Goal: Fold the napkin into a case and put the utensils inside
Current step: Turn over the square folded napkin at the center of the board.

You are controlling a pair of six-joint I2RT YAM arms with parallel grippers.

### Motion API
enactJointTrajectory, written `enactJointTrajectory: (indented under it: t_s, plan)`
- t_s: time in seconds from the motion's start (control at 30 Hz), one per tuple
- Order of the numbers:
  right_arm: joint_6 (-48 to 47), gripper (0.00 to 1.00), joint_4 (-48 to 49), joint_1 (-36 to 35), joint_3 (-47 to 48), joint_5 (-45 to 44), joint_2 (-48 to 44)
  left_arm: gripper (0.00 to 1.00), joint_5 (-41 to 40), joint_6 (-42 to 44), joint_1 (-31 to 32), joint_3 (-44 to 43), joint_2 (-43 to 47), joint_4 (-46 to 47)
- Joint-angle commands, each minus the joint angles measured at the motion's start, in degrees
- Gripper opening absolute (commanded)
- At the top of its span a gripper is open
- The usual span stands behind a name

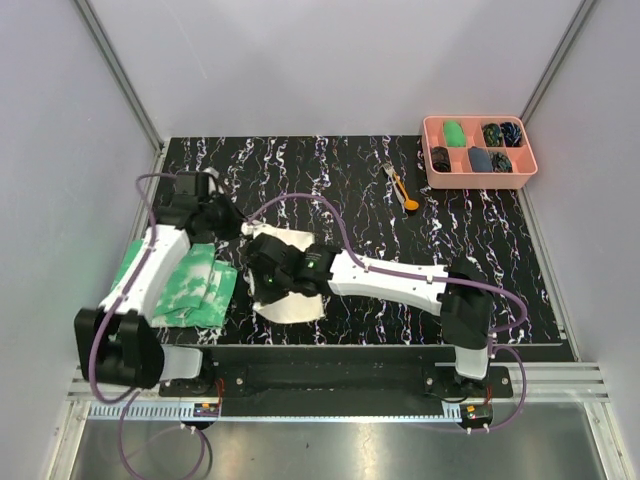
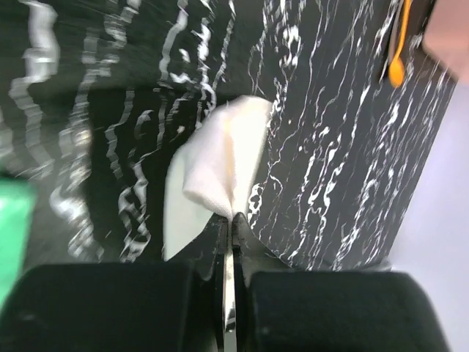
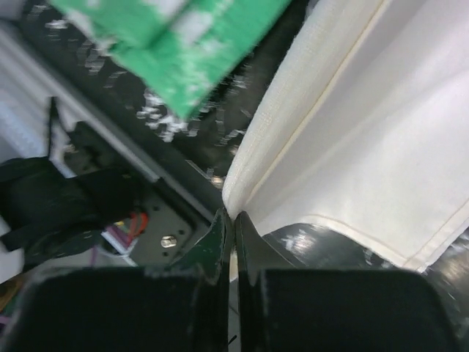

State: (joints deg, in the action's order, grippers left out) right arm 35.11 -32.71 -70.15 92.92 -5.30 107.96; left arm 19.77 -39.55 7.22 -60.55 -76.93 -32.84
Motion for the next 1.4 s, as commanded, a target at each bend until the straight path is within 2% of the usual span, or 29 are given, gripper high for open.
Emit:
enactJointTrajectory:
  t_s: [0.0,0.2,0.27,0.3,0.33,0.37,0.47,0.6,0.77,0.93,1.13,1.2,1.23,1.27,1.33,1.37]
  plan:
    - [-1.5,0.0,12.9,-0.3,1.9,14.4,-3.8,0.0,-5.7,0.3,-4.2,-7.9,9.6,-5.7]
    - [2.6,0.0,31.1,0.0,-7.0,24.4,-10.5,0.0,-11.9,-2.8,-3.9,-9.9,15.9,-6.0]
    - [6.2,0.0,40.6,1.1,-14.5,26.3,-12.8,0.0,-14.5,-3.8,-2.1,-9.4,15.7,-3.6]
    - [8.5,0.0,45.0,2.2,-18.0,28.8,-14.8,0.0,-15.4,-3.5,0.8,-9.0,14.3,-2.3]
    - [13.9,0.0,49.9,4.6,-25.6,30.6,-15.6,0.0,-17.8,-3.7,2.3,-9.0,13.4,-1.6]
    - [16.3,0.0,58.3,6.1,-29.0,32.4,-15.9,0.0,-18.7,-4.4,3.9,-8.8,12.3,-0.2]
    - [23.4,0.0,69.7,11.0,-41.0,36.0,-17.0,0.0,-23.5,-6.3,11.0,-7.9,6.6,5.0]
    - [25.8,0.0,74.8,16.3,-52.6,37.4,-18.6,0.0,-24.2,-7.8,17.7,-7.9,-6.6,11.1]
    - [28.7,0.0,83.8,22.0,-67.5,39.3,-18.1,0.0,-26.4,-8.8,23.5,-10.7,-17.9,18.2]
    - [28.1,0.0,85.1,25.0,-76.3,39.4,-19.1,0.0,-24.4,-8.9,27.2,-14.9,-26.3,22.0]
    - [25.1,0.01,76.5,27.2,-78.7,36.8,-22.1,0.02,-21.8,-8.4,28.9,-16.1,-31.3,24.7]
    - [25.4,0.12,70.6,28.0,-79.2,34.2,-25.3,0.14,-21.2,-7.8,28.9,-16.0,-31.0,25.1]
    - [24.3,0.2,67.5,28.7,-78.8,33.7,-26.7,0.3,-20.1,-7.3,28.9,-16.1,-30.8,25.6]
    - [23.3,0.29,58.2,28.8,-78.1,32.6,-29.9,0.42,-18.3,-6.6,28.9,-16.4,-30.5,25.5]
    - [19.2,0.45,47.4,29.2,-74.6,27.7,-33.5,0.53,-15.3,-5.3,28.8,-17.8,-29.2,23.7]
    - [17.9,0.51,38.8,29.5,-73.3,26.1,-36.9,0.6,-13.8,-4.5,28.7,-18.3,-28.5,23.0]
